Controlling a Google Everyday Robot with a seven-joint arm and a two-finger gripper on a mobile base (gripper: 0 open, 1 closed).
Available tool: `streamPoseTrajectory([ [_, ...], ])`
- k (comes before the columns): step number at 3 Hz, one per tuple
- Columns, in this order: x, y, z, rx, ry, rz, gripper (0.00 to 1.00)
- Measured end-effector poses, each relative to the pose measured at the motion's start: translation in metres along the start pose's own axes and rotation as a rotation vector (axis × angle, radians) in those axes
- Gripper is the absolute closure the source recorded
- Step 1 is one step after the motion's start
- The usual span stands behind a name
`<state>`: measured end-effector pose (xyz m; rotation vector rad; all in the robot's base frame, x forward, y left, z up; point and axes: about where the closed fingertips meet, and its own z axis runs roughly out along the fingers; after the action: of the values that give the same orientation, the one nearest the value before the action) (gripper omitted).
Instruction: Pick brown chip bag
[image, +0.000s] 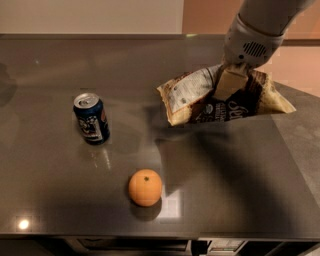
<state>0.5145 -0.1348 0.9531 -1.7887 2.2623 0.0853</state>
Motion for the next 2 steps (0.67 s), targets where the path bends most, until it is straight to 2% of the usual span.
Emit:
streamPoseTrajectory([
  [1, -0.013, -0.015, -0.037, 0.044, -0.030, -0.026, 1.00],
  [2, -0.024, -0.027, -0.059, 0.075, -0.051, -0.044, 1.00],
])
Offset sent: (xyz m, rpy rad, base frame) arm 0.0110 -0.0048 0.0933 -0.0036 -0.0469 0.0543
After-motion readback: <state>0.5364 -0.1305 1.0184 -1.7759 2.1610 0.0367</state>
